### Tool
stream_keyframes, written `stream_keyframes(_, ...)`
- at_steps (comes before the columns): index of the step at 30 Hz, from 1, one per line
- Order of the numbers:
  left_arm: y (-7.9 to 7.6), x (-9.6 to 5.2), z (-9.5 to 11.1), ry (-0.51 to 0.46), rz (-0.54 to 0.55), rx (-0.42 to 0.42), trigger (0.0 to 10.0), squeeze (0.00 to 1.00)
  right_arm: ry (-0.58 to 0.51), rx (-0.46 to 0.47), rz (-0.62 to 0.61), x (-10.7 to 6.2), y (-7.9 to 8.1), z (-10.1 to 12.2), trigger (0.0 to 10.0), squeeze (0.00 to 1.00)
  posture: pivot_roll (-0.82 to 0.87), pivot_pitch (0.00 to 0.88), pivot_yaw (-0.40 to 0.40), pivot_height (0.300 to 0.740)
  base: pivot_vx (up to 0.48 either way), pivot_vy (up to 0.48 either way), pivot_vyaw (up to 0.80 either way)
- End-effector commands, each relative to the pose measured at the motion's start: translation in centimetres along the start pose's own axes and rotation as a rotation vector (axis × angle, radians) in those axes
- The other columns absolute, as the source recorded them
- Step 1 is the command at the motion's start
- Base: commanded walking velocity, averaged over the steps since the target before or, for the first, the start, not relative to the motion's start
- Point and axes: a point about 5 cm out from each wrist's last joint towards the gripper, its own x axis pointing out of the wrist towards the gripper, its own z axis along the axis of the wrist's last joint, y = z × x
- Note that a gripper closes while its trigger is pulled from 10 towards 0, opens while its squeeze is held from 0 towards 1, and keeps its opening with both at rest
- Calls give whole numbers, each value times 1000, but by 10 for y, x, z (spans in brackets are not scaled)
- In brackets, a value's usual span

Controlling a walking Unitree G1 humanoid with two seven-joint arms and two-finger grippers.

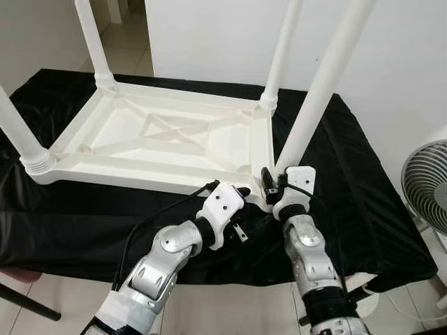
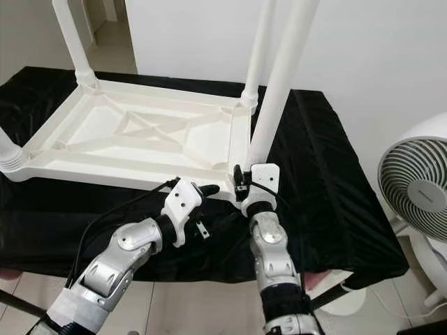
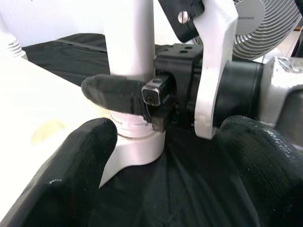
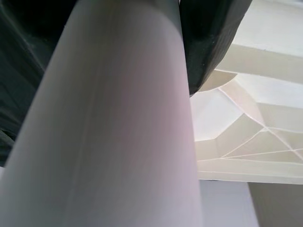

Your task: Building children table

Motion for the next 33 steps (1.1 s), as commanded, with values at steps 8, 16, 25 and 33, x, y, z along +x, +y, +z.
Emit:
stream_keyframes(8,5,-2,-3,9,48,4,10000,0,88,4,-96,-9,1,-14,10000,0,88,41,-54,740,0,0,0)
stream_keyframes(16,6,-1,-4,16,36,-12,10000,0,66,7,-42,-11,1,-10,10000,1000,86,32,-54,740,0,0,0)
stream_keyframes(25,4,-1,-4,15,21,9,10000,0,45,-10,214,-6,-11,1,10000,0,80,21,-55,740,0,0,0)
stream_keyframes(33,3,-1,-5,16,15,13,10000,0,85,-77,442,6,-39,9,10000,0,81,23,-54,740,0,0,0)
